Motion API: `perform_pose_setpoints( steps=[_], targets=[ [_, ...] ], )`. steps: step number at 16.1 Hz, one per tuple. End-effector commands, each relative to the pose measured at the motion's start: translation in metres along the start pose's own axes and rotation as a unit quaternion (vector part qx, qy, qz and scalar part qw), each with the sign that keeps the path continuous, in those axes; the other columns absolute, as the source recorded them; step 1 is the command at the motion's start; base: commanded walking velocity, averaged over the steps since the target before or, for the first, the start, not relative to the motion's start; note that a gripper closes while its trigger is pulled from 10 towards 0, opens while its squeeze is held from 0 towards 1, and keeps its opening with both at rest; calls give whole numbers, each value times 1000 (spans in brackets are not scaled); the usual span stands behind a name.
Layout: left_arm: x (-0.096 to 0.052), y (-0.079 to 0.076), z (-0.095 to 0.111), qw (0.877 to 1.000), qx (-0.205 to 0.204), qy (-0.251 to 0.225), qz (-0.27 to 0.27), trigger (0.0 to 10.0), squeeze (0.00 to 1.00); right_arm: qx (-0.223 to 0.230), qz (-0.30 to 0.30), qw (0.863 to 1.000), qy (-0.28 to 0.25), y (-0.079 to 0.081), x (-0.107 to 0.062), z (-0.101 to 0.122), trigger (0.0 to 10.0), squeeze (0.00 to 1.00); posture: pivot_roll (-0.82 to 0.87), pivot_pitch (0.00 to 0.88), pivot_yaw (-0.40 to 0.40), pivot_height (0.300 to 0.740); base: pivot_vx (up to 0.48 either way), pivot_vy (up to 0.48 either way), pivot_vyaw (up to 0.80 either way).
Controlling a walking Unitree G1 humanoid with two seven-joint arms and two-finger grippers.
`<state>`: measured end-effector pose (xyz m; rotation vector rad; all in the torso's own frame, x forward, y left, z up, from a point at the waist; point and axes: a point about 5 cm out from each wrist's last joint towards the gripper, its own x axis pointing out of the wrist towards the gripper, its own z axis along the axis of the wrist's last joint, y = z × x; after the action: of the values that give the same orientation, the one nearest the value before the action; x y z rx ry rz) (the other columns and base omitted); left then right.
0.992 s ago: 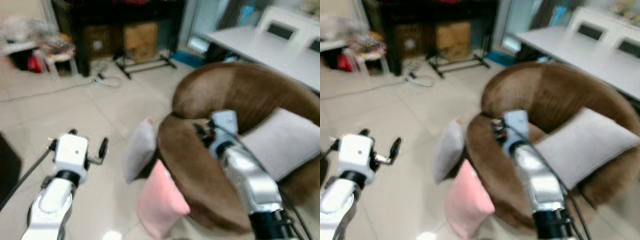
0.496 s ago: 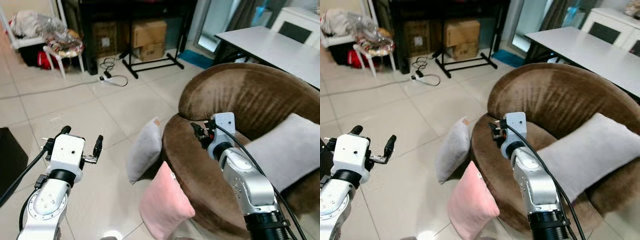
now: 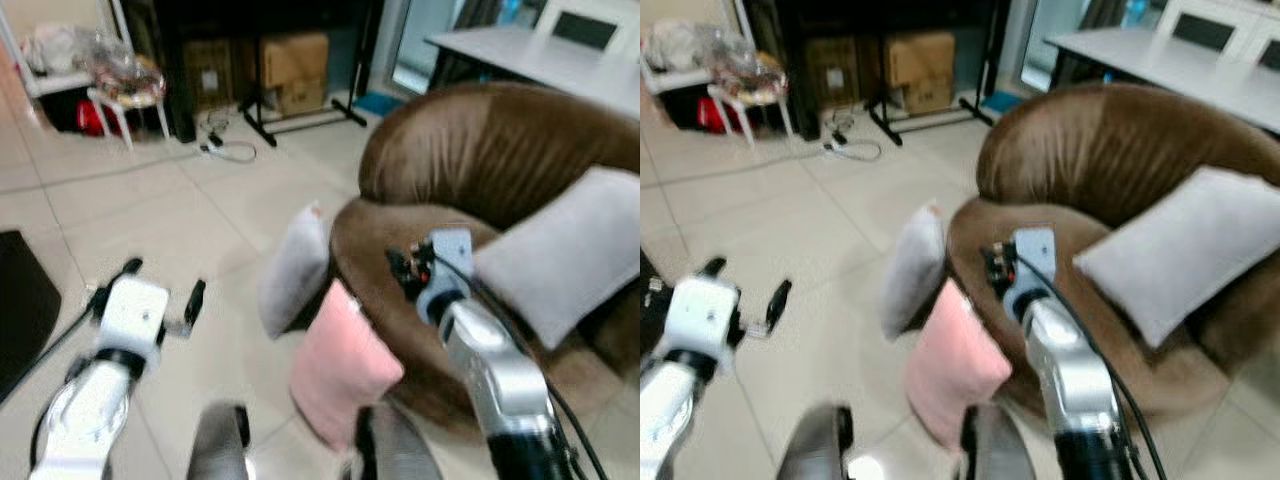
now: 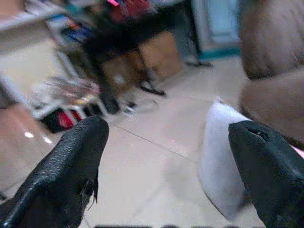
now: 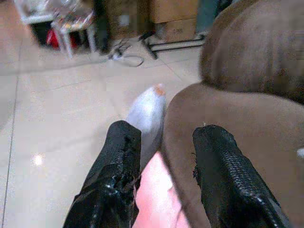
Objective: Move the pillow to the sofa from floor
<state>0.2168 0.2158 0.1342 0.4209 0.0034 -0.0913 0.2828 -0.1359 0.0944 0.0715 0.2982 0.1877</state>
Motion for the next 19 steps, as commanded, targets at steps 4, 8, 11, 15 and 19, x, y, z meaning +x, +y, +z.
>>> perform_pose_setpoints(
  steps=[4, 8, 11, 15, 19],
  targets=[
    [-5, 3, -7, 1000, -6, 13, -4, 10000, 0, -8, 7, 1000, -10, 6, 2, 4, 10000, 0, -56, 0, -29, 565, 0, 0, 0],
    [-3, 1, -6, 999, -33, 8, -7, 10000, 0, -13, 0, 1000, -13, 4, 2, 5, 10000, 0, -55, 0, -45, 565, 84, 0, 0],
    [-6, -2, -8, 999, -48, 10, 0, 10000, 0, -26, 0, 1000, -11, 2, 3, 6, 10000, 0, -51, 0, -66, 565, 381, 0, 0],
    [-9, -3, -9, 999, -52, 12, 4, 10000, 0, -44, 5, 999, -9, 2, 6, 9, 10000, 0, -41, 0, -97, 565, 403, 0, 198],
    [-11, -6, -10, 999, -52, 14, 5, 10000, 0, -49, 8, 999, -7, 1, 9, 10, 10000, 0, -35, 0, -115, 565, 401, 0, 791]
  ],
)
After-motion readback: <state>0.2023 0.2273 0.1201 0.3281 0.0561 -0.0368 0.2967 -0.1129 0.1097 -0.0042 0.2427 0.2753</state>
